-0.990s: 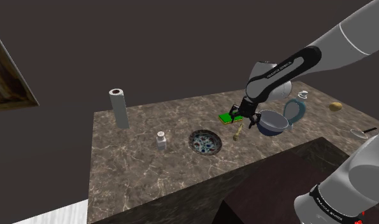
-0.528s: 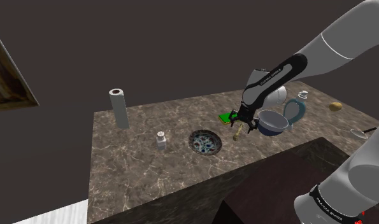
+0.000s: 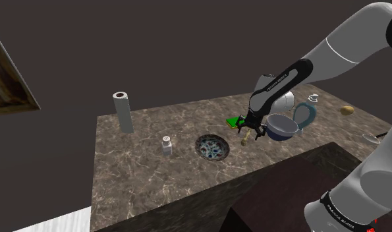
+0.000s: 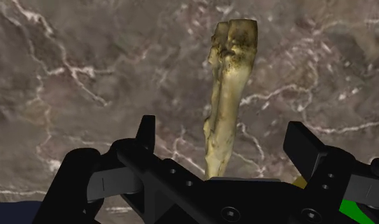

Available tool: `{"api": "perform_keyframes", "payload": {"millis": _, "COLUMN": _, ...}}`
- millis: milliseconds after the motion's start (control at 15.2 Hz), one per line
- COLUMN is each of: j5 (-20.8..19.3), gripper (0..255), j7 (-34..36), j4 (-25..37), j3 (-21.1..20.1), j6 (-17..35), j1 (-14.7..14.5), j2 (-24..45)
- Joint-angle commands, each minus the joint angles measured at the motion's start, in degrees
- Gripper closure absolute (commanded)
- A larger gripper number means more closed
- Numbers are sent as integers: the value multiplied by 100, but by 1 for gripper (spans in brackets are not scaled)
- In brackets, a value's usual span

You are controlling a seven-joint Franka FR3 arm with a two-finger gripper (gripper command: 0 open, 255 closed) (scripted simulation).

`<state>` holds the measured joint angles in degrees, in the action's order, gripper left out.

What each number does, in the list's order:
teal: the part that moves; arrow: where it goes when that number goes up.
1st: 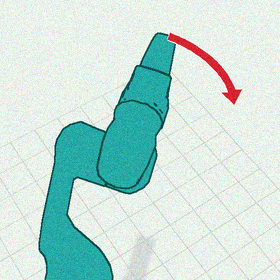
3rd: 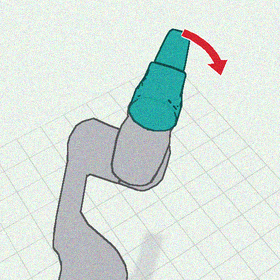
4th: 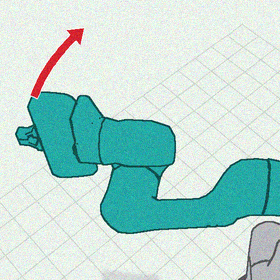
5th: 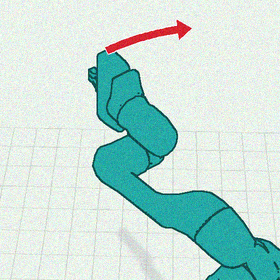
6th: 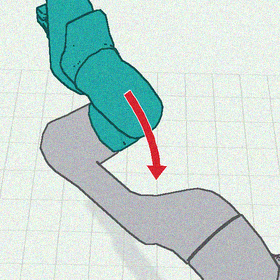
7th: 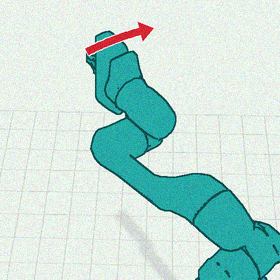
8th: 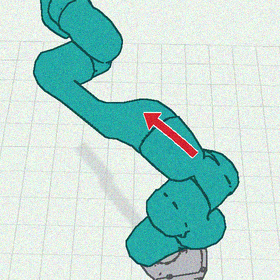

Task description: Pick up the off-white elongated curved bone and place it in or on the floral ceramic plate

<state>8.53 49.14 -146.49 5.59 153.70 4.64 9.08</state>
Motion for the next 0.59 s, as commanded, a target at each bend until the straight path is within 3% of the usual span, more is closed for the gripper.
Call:
{"api": "perform_keyframes", "payload": {"millis": 0, "j5": 0, "gripper": 0, "j7": 0, "j4": 0, "j3": 0, "j6": 0, "j1": 0, "j2": 0}}
{"api": "perform_keyframes", "payload": {"millis": 66, "j5": 0, "gripper": 255, "j7": 0, "j4": 0, "j3": 0, "j6": 0, "j1": 0, "j2": 0}}
{"api": "perform_keyframes", "payload": {"millis": 528, "j5": 0, "gripper": 255, "j7": 0, "j4": 0, "j3": 0, "j6": 0, "j1": 0, "j2": 0}}
